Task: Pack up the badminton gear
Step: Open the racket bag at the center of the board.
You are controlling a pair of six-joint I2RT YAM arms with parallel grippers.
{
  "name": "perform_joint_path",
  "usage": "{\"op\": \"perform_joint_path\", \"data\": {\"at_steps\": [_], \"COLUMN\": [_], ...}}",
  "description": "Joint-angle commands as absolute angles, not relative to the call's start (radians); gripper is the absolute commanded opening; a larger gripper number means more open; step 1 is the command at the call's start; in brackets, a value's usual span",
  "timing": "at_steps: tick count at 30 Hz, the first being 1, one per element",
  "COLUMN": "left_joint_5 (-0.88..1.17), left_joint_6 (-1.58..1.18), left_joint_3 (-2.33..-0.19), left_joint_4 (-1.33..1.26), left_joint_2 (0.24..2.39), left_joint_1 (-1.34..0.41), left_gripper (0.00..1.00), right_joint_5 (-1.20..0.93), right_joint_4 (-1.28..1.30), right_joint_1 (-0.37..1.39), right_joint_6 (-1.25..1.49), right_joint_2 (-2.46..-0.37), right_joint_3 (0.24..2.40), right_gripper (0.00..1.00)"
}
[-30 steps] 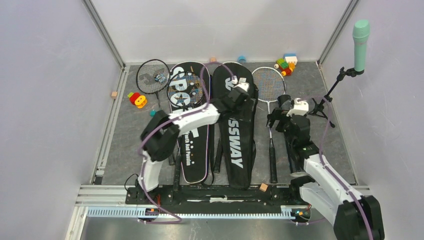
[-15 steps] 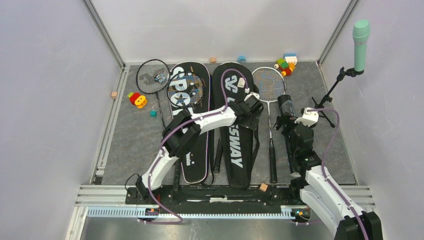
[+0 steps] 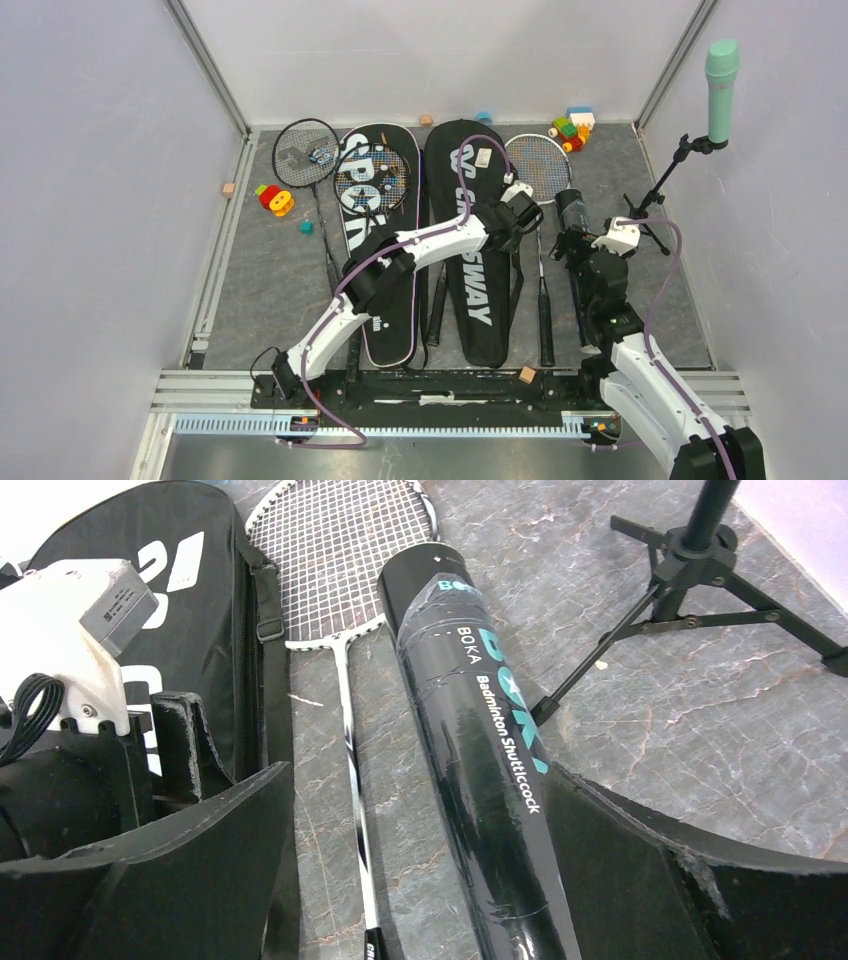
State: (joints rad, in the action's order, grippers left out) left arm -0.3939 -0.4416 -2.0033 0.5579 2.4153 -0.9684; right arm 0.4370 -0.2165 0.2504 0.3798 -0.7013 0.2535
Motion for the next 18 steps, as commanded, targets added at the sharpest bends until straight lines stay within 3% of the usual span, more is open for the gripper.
{"op": "perform_joint_path", "data": {"at_steps": [1,4,6,7,12,18], "left_joint_5": [-0.462,-0.446,-0.435,-0.434,-0.457,-0.429], "left_joint_6": [-0.434,-0.435,-0.433,-0.431,-0.416,-0.417], "left_joint_3": [-2.031,-2.029,-2.034,-2.034,-1.952,-1.622], "left_joint_4": [0.685,0.686,0.686,0.685,0.610,0.339], "left_joint_2": [2.510,2.519,2.522,2.520,2.377,2.033], "left_joint_1": [-0.972,-0.973,-0.971,-0.971,-0.969,-0.966], "left_gripper": [0.56,0.32,0.09,0.03,0.02,0.02], "right_joint_5": [0.497,0.503,0.503,0.502,0.452,0.167], "right_joint_4": [-0.221,-0.221,-0.219,-0.219,-0.245,-0.266], "right_joint_1": [0.247,0.247,0.248,0.247,0.247,0.247], "right_joint_6": [0.372,0.367,0.365,0.364,0.348,0.319], "right_joint_2": [-0.668,-0.660,-0.658,-0.659,-0.664,-0.755], "right_joint_3": [0.243,0.240,0.241,0.239,0.231,0.274], "right_gripper": [0.98,0.98,0.98,0.98,0.98,0.98]}}
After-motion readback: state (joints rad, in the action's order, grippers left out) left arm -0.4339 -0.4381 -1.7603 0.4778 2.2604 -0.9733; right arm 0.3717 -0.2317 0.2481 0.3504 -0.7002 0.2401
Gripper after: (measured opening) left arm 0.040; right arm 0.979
